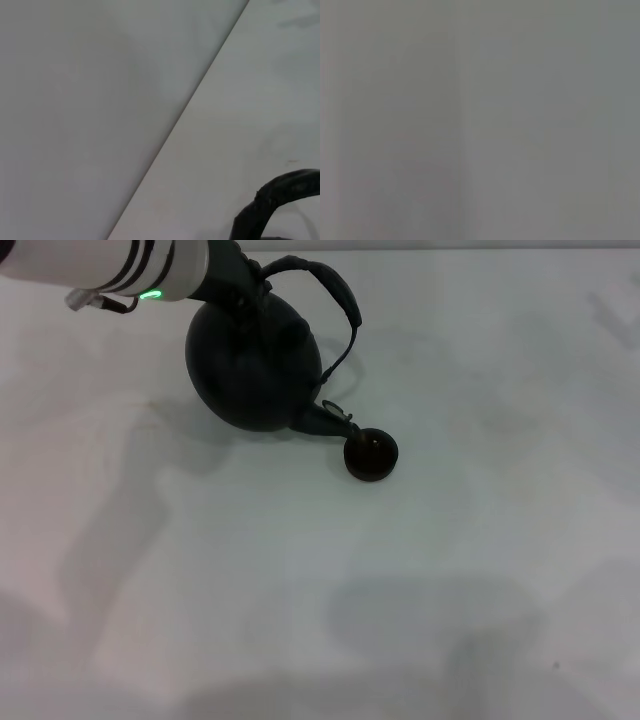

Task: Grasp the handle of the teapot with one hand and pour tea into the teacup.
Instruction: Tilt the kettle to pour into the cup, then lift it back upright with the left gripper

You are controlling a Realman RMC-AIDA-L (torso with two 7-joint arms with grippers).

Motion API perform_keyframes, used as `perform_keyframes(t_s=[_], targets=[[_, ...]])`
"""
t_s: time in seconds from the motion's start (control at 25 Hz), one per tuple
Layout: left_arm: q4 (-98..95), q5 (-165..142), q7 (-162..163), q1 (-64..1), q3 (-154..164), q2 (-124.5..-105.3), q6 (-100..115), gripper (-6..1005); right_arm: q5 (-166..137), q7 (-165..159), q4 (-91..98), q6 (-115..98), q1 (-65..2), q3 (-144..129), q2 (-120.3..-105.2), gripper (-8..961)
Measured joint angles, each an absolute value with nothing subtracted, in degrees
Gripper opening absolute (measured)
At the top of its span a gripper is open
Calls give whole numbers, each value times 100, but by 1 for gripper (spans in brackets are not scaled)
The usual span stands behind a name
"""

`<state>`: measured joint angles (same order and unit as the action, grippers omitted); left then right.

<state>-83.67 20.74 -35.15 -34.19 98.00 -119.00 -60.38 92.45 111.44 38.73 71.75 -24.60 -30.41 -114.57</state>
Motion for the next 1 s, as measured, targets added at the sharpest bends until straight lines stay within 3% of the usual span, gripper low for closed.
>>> perform_keyframes(t_s=[0.4, 1.0], targets=[[-8367, 2245, -3474, -3318, 9756, -11911, -5932, 140, 9246, 11210, 3788, 7121, -2462, -3041, -11454, 784], [-8668, 3613, -3482, -1835, 9087, -11896, -5034, 139, 9210, 11160, 3726, 7046, -2452, -3050, -11416, 784]])
